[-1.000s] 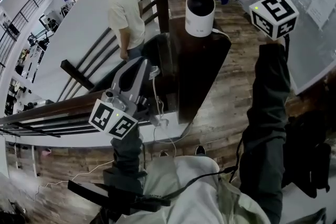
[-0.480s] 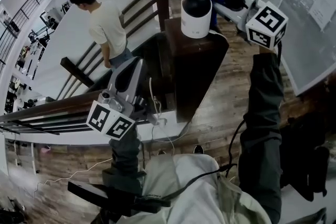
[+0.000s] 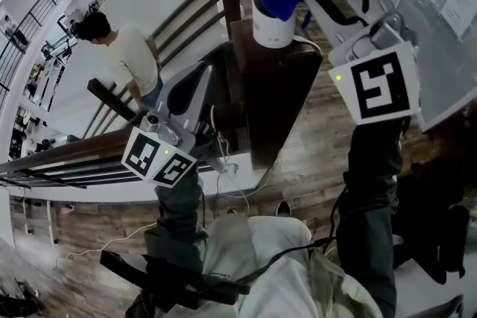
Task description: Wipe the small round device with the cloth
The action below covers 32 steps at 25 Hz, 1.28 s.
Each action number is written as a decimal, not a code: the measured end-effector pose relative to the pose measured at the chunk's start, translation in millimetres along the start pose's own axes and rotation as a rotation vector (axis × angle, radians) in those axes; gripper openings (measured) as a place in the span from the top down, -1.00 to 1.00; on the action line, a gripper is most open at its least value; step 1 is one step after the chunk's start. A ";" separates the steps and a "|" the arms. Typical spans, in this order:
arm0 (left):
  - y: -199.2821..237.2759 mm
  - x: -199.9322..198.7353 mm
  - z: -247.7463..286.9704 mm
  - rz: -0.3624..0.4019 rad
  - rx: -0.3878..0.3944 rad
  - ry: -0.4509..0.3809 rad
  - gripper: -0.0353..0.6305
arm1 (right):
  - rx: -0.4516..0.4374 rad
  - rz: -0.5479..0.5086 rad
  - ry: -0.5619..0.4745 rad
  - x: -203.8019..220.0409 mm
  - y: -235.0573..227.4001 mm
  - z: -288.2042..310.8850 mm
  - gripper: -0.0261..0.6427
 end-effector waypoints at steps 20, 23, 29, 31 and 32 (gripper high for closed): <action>-23.4 21.8 -10.3 -0.094 0.046 0.022 0.92 | -0.039 0.121 0.210 54.1 96.1 -13.7 0.67; -25.6 24.6 -11.5 -0.106 0.054 0.024 0.92 | 0.024 0.158 0.156 51.0 90.7 -25.0 0.67; -28.1 17.5 -21.3 -0.108 0.050 0.013 0.92 | 0.053 0.322 -0.067 25.9 89.0 -80.3 0.67; -30.4 18.0 -24.1 -0.110 0.049 0.014 0.92 | 0.068 0.396 -0.126 24.1 98.2 -95.9 0.67; -32.1 19.5 -25.7 -0.114 0.050 0.016 0.91 | 0.082 0.416 -0.144 25.2 103.6 -101.1 0.67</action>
Point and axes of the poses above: the fingertips, and each gripper's own axes: z forward along the fingers, y to its left, x out of its underside, the point moved 8 cm from there along -z, backward along the fingers, and after that the axes turned 15 degrees about z, right-handed, at the moved point
